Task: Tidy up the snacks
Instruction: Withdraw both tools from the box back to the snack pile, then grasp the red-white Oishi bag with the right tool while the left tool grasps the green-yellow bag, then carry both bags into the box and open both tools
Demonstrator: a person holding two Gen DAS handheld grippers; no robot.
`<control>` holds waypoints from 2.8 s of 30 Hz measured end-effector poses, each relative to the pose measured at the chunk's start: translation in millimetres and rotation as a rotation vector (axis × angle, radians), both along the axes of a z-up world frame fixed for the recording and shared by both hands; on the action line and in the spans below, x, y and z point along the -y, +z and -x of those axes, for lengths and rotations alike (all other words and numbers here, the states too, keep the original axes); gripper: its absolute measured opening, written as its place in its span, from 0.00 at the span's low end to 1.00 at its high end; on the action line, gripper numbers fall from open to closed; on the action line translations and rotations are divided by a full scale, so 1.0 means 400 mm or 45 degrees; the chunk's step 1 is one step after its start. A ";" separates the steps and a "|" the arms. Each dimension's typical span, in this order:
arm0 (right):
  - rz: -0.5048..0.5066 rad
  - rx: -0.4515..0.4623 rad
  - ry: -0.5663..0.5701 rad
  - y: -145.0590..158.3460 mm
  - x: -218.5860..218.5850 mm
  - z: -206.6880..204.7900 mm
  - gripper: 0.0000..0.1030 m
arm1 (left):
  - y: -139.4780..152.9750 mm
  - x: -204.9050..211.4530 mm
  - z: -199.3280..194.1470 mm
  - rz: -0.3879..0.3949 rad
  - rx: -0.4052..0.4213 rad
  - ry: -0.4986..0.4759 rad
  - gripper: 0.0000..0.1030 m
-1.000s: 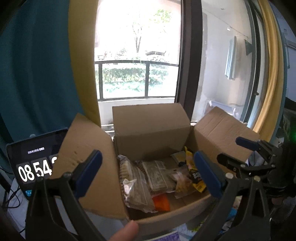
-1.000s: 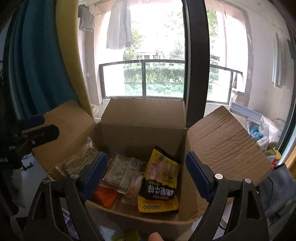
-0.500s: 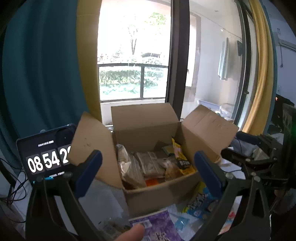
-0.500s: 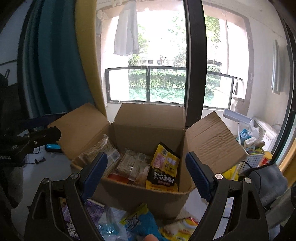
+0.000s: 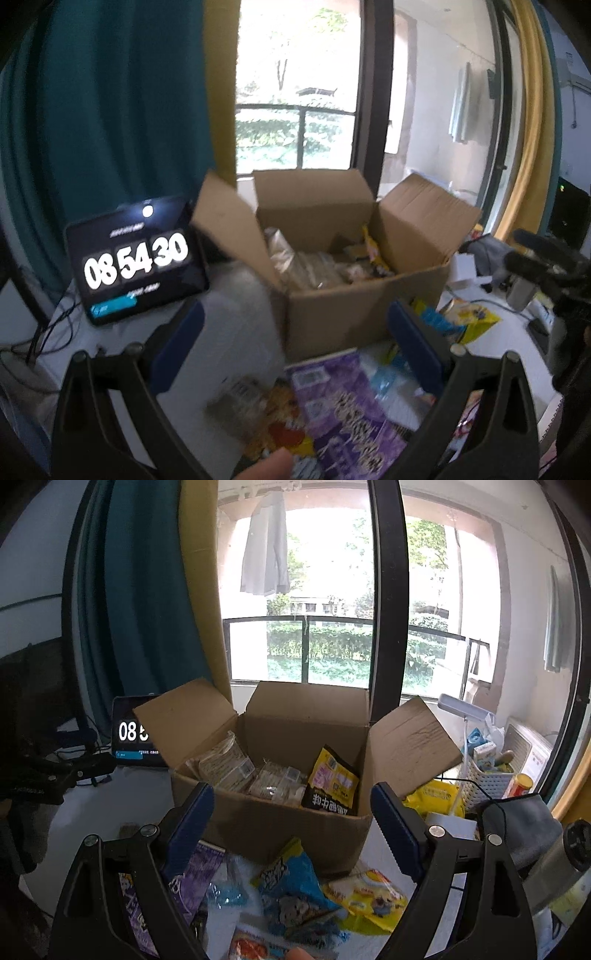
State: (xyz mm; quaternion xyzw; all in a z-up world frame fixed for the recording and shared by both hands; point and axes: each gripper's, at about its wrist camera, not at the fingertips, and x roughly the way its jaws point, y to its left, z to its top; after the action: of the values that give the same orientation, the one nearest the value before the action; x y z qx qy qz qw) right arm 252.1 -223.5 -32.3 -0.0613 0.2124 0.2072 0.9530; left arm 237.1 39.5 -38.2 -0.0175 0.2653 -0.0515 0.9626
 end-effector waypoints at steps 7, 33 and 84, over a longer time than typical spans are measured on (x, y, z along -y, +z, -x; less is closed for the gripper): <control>-0.001 -0.056 0.006 -0.054 0.018 0.037 0.86 | -0.101 -0.057 0.054 0.048 -0.124 0.063 0.98; -0.033 -0.477 -0.151 -0.373 0.089 0.110 0.86 | -0.404 -0.138 0.076 0.437 -0.503 -0.053 0.95; -0.055 -0.248 -0.068 -0.239 0.069 0.197 0.51 | -0.069 0.045 0.241 0.092 0.062 -0.137 0.16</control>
State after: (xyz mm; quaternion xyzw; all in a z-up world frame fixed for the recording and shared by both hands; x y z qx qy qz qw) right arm 173.3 -251.3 -127.9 -0.0148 0.3013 0.1913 0.9340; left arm 140.9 21.6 -65.7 -0.0365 0.2402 -0.1131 0.9634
